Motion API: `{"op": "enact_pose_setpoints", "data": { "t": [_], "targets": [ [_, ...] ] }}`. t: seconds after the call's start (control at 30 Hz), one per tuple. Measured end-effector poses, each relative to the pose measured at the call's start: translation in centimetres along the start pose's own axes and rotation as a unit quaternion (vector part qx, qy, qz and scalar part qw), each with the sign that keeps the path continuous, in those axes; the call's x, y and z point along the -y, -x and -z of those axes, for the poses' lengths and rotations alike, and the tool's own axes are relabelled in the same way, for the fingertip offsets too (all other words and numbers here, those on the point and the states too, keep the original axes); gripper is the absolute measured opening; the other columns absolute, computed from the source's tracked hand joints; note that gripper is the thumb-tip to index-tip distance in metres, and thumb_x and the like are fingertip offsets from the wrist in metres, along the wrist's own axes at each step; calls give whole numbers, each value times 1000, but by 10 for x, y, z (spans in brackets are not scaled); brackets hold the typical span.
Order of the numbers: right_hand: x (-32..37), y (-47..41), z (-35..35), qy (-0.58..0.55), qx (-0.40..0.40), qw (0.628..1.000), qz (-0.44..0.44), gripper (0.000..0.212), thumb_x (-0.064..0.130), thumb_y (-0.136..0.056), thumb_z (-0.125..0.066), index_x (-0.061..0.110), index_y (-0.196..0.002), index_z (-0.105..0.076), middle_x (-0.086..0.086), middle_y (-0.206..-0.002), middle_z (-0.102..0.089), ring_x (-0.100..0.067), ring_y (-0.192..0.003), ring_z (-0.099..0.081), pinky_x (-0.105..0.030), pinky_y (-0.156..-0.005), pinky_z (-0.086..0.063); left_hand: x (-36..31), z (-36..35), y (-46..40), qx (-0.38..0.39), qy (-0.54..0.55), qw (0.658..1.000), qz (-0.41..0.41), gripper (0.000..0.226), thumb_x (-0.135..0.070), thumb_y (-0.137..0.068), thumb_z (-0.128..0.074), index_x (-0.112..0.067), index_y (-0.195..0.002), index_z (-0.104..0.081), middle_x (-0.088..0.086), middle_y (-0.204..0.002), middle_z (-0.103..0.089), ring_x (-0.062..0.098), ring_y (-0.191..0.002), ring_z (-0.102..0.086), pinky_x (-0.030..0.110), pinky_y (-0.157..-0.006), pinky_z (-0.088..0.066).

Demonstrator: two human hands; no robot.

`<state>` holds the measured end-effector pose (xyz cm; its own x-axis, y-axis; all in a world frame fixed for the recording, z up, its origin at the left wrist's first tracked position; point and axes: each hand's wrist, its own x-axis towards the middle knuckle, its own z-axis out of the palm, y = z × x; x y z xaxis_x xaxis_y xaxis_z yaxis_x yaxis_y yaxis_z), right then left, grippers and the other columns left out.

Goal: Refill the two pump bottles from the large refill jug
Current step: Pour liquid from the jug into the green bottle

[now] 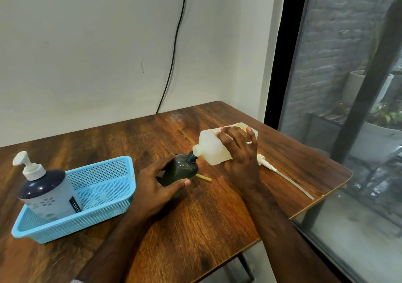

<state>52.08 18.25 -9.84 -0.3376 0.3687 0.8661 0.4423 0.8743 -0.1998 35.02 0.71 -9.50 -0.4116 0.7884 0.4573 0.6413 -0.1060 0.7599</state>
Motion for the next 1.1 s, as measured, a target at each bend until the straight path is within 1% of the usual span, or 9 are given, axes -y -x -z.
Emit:
{"op": "enact_pose_setpoints", "data": {
  "t": [0.13,0.27,0.43,0.53,0.63,0.73,0.87,1.0,1.1],
  "targets": [
    [0,1,-1,4,3,1000,-2,83,23,-67,-93,27,-135,-45,-8,-138,-56,-24,-131,-43,-36,-126,-1,-1,0,0,1,-1,1000,1,67,-40,-67,-83,-39,-126,-51,-35,-112,-52,-10,-104,-54,17,-83,-46],
    [0,0,0,2,3,1000,-2,82,24,-68,-92,27,-135,-45,-8,-138,-56,-24,-132,-42,-37,-125,0,-2,-1,1,0,1,1000,0,66,-40,-67,-83,-40,-124,-51,-36,-111,-52,-19,-103,-52,14,-81,-44],
    [0,1,0,-1,8,1000,-6,81,24,-70,-91,28,-136,-45,-8,-139,-56,-26,-132,-44,-39,-125,-2,0,-1,0,-2,-11,1000,3,67,-38,-69,-85,-36,-128,-53,-31,-113,-55,-8,-106,-55,17,-84,-46],
    [-1,1,-1,4,10,1000,-8,80,23,-70,-90,28,-136,-45,-7,-139,-56,-26,-132,-44,-39,-126,-2,0,-1,0,-3,-13,1000,-3,66,-36,-70,-85,-32,-130,-56,-30,-113,-57,-14,-105,-55,14,-82,-45],
    [-1,1,-1,7,10,1000,-7,81,24,-69,-92,27,-136,-46,-7,-138,-56,-25,-131,-44,-37,-126,0,-2,0,0,-3,-9,1000,-5,72,-46,-67,-85,-28,-131,-58,-29,-113,-58,-17,-107,-53,13,-81,-45],
    [0,1,-1,5,11,1000,-8,81,25,-69,-91,28,-136,-45,-7,-139,-56,-26,-132,-44,-36,-126,1,-2,1,1,-2,-7,1000,-5,76,-57,-63,-82,-31,-130,-57,-29,-114,-59,-14,-108,-54,11,-80,-45],
    [0,0,-1,3,10,1000,-8,81,24,-70,-91,28,-136,-45,-8,-138,-57,-27,-131,-47,-36,-126,1,-2,1,0,-1,-11,1000,3,74,-45,-67,-84,-25,-133,-58,-18,-118,-62,-12,-106,-55,10,-80,-44],
    [0,0,-1,4,10,1000,-9,81,23,-69,-91,28,-136,-45,-8,-138,-57,-28,-131,-48,-35,-125,1,-3,0,0,0,-11,1000,6,70,-37,-69,-84,-26,-132,-57,-28,-112,-56,-13,-102,-55,9,-78,-42],
    [0,0,-1,2,7,1000,-7,82,23,-69,-92,27,-136,-45,-9,-138,-57,-28,-131,-47,-35,-125,1,-2,0,0,-1,-14,1000,6,69,-33,-70,-85,-27,-133,-56,-28,-113,-56,-12,-103,-54,9,-79,-43]
  ]
}}
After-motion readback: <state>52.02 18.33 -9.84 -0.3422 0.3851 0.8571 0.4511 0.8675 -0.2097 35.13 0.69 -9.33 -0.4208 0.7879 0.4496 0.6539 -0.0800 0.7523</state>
